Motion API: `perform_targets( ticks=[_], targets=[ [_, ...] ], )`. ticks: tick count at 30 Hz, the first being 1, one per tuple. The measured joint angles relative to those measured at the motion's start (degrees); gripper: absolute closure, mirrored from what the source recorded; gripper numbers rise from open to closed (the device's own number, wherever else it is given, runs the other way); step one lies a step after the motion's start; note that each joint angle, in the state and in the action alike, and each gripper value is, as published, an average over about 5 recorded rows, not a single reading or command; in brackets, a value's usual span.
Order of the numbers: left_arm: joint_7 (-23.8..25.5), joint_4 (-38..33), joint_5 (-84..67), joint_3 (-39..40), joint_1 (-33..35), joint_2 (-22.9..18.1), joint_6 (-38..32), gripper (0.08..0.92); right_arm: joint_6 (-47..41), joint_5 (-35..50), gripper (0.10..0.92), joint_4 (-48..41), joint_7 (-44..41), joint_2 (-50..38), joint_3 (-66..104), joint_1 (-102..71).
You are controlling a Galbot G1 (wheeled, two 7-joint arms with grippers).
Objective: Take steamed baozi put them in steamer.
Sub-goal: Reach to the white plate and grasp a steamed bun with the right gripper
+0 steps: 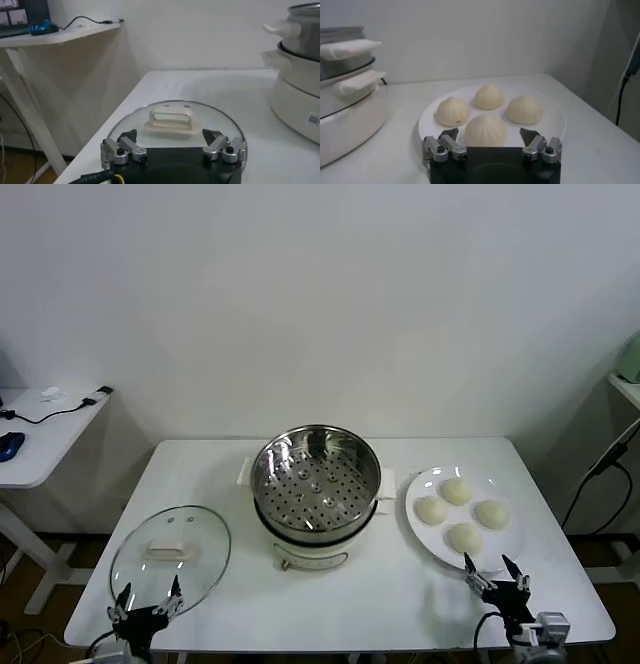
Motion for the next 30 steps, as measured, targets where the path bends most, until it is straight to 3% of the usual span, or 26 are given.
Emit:
perform_targets(
  ticks=[7, 13, 22, 30],
  targets=[
    [0.1, -0.63, -0.07, 0.67, -0.35, 0.25, 0.15, 0.177, -4.04, -2.93, 0.203, -4.3, -1.72, -6.22, -2.67, 12.48],
    [0.12, -0.73, -0.14, 1.2, -0.49, 0.54, -0.06, 0.177, -5.7, -7.56, 0.203, -13.28, -8.55, -14.26, -13.25, 29.67],
    [0.24, -0.6, -0.13, 1.67, -0.8, 0.48, -0.11, 0.177, 0.48, -14.88, 0.203, -28.64, -33.87, -23.73, -43.56, 59.84],
    [0.36, -0.43, 0.14, 1.74, -1.1, -0.2, -0.05, 0.177, 6.38, -19.37, 0.203, -41.95, -54.77, -24.19, -72.25, 84.21]
  ],
)
